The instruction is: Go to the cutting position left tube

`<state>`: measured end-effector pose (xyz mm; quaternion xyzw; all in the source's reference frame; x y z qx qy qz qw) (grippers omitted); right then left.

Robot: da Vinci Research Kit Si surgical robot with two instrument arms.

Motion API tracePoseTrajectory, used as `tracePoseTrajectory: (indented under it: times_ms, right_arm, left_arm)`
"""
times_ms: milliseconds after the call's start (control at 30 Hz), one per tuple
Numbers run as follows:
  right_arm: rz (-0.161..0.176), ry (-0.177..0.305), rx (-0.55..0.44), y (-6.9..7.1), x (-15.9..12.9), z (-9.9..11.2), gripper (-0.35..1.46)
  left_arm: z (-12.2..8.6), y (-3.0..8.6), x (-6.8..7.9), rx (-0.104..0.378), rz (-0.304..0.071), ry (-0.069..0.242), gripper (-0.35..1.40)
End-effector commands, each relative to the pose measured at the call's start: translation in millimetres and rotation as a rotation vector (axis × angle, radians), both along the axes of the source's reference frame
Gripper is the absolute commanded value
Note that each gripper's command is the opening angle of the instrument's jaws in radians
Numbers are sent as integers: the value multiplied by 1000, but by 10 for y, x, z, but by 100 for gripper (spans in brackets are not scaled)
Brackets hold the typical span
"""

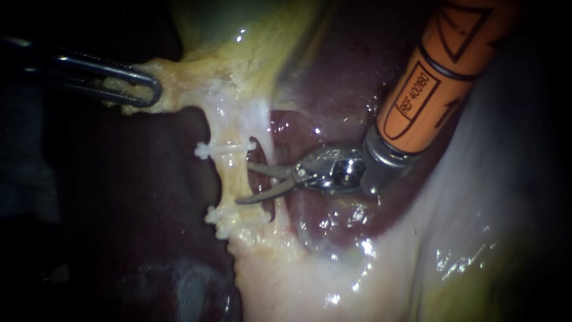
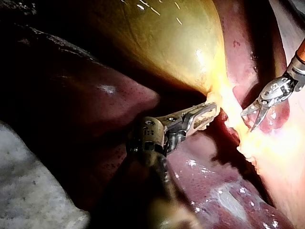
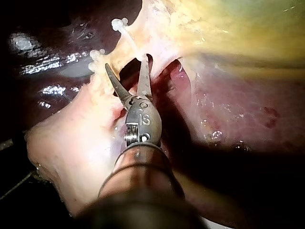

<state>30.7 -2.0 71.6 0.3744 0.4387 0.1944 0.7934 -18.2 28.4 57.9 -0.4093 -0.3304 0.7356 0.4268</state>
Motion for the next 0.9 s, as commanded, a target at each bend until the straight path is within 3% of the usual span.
tracePoseTrajectory:
  times_ms: [33, 267, 567, 900]
  right_arm:
    - [-1, 1, 12, 0, 0, 2, 145]
    - [8, 23, 82, 1, 5, 14, 145]
    - [39, 82, 160, 1, 24, 14, 145]
    - [52, 84, 171, -7, 48, 22, 145]
  left_arm:
    - [0, 0, 0, 0, 0, 0, -35]
    - [0, 0, 0, 0, 0, 0, -35]
    - [0, 0, 0, 0, 0, 0, -35]
    - [0, 0, 0, 0, 0, 0, -35]
